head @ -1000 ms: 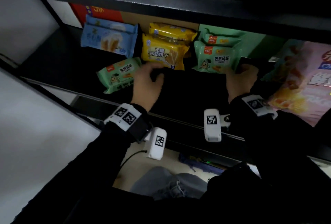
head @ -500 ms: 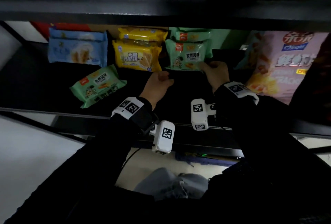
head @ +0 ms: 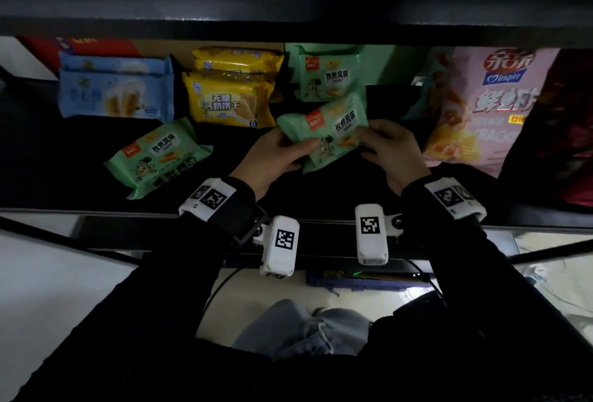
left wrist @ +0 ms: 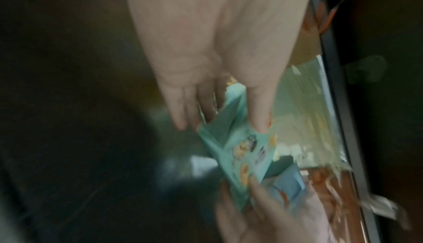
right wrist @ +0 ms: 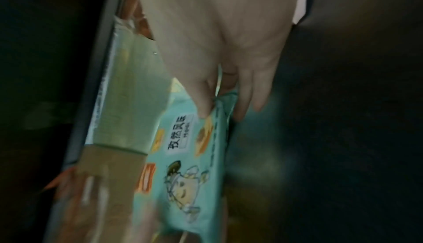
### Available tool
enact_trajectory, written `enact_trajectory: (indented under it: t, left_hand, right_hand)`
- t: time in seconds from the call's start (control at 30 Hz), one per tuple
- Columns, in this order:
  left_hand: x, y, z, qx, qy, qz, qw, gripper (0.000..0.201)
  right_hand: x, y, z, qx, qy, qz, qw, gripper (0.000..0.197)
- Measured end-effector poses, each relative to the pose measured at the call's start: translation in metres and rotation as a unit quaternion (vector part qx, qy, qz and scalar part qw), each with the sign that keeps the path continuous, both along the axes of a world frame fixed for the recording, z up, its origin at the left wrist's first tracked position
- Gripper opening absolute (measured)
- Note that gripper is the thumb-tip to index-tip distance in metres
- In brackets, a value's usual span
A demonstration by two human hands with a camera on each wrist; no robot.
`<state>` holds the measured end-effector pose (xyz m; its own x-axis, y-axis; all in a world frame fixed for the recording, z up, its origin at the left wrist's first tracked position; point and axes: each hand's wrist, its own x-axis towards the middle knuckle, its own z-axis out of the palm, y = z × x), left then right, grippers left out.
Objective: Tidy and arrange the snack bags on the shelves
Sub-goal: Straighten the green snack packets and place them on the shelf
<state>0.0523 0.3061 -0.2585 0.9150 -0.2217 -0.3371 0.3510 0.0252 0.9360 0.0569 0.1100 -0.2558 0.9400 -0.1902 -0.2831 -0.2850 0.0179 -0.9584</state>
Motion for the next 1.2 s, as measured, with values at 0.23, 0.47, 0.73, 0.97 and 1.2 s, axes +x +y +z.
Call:
enact_trajectory:
  t: [0.23, 0.47, 0.73, 0.97, 1.2]
  left_hand:
    - [-0.009, -0.018, -0.002, -0.043, -0.018, 0.109, 0.993, 0.025]
    - [-0.018, -0.018, -0.004, -0.088, -0.019, 0.080, 0.993, 0.021]
    - [-0.023, -0.019, 0.009, -0.007, -0.047, 0.052, 0.998, 0.011]
    - [-0.028, -0.014, 0.012, 0.039, -0.047, 0.055, 0.997, 0.010]
    - [-0.039, 0.001, 0.011, 0.020, -0.047, 0.000, 0.999, 0.017]
  right_hand:
    - [-0.014, 0.027, 0.005, 0.315, 0.075, 0.031, 0.946, 0.028]
    - [-0.016, 0.028, 0.009, 0.433, 0.111, 0.003, 0.895, 0.035]
    - [-0.017, 0.017, 0.010, 0.392, 0.089, 0.025, 0.915, 0.029]
    - [-0.015, 0.018, 0.011, 0.356, 0.050, 0.059, 0.931, 0.028]
    - [-0.007, 0.019, 0.017, 0.326, 0.055, 0.059, 0.942, 0.042]
